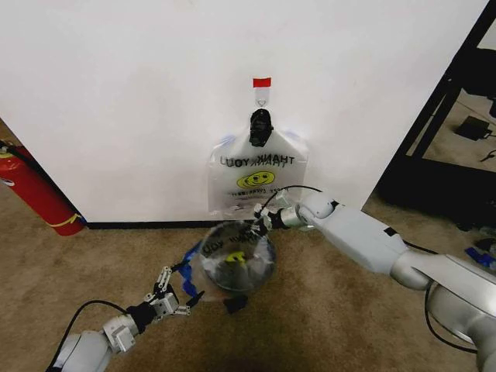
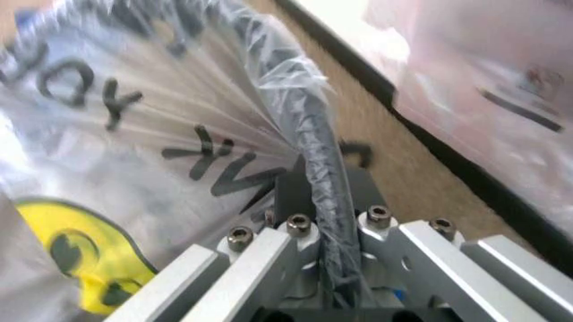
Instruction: Pick up the garbage bag from the wall and place it over the trash bin.
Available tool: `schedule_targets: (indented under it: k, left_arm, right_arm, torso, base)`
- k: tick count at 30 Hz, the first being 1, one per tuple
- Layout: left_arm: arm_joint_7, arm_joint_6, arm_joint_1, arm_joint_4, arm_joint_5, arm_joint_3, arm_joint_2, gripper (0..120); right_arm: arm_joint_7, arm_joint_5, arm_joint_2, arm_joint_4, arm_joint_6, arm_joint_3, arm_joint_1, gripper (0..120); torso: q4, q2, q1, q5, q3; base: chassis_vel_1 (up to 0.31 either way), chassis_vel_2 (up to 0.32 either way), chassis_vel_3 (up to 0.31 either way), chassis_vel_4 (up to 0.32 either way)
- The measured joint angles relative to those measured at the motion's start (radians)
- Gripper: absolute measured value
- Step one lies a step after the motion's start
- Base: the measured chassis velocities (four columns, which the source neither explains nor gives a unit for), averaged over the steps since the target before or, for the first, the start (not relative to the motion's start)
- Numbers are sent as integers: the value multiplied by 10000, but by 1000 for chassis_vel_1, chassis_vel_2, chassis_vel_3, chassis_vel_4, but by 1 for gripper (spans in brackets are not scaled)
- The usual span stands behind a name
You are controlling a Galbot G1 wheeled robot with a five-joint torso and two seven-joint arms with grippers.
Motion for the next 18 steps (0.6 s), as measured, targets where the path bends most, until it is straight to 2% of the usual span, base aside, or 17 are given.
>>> schedule_targets:
  k: [1, 4, 5, 6, 9, 11, 13, 14, 16, 18]
  left_arm:
    - [-14, 16, -24, -33, -50, -10, 25, 100]
    - [-20, 258, -58, -259, -588, -56, 247, 100]
    - [-20, 258, -58, -259, -588, -56, 247, 100]
    - [-12, 437, -52, -412, -1036, -127, 423, 100]
    - [-21, 915, 62, -921, -2364, -251, 830, 100]
    - [-103, 1272, 238, -1342, -3128, -279, 1028, 100]
    - [-103, 1272, 238, -1342, -3128, -279, 1028, 100]
    - [-321, 1891, 662, -2048, -4061, -272, 1224, 100]
    - [-529, 2405, 1021, -2665, -4480, -212, 1309, 100]
    - [-564, 2687, 1184, -3081, -4532, -144, 1357, 100]
  right_arm:
    - [285, 200, -84, 233, -2, 22, -102, 0]
    - [3181, 1570, -794, 2127, 14, 353, -1257, 0]
    - [3181, 1570, -794, 2127, 14, 353, -1257, 0]
    - [4673, 2104, -1078, 2983, 346, 617, -2003, 0]
    - [6050, 2314, -1378, 4001, 1437, 1202, -3441, 0]
    - [6223, 2120, -1392, 4263, 1988, 1597, -4110, 0]
    - [6223, 2120, -1392, 4263, 1988, 1597, -4110, 0]
    - [6291, 1637, -1259, 4554, 2999, 2325, -5406, 0]
    - [6322, 1085, -1048, 4673, 3753, 2889, -6460, 0]
    - [6316, 644, -891, 4732, 4310, 3251, -7238, 0]
  torso:
    - [0, 0, -1, 6, 0]
    - [-8, 0, 0, -4, 0]
    - [-8, 0, 0, -4, 0]
    - [-8, 0, -1, 2, -1]
    - [-9, 1, -2, -2, -1]
    - [-9, 2, -1, 7, -1]
    - [-9, 2, -1, 7, -1]
    - [-4, 3, -2, -1, -2]
    - [-2, 3, -2, 9, -2]
    - [-6, 3, -3, 0, -2]
  base:
    - [0, 0, 0, 0]
    - [0, 0, 0, 0]
    - [0, 0, 0, 0]
    - [0, 0, 0, 0]
    - [0, 0, 0, 0]
    - [0, 0, 0, 0]
    - [0, 0, 0, 0]
    - [0, 0, 0, 0]
    - [0, 0, 0, 0]
    - [0, 0, 0, 0]
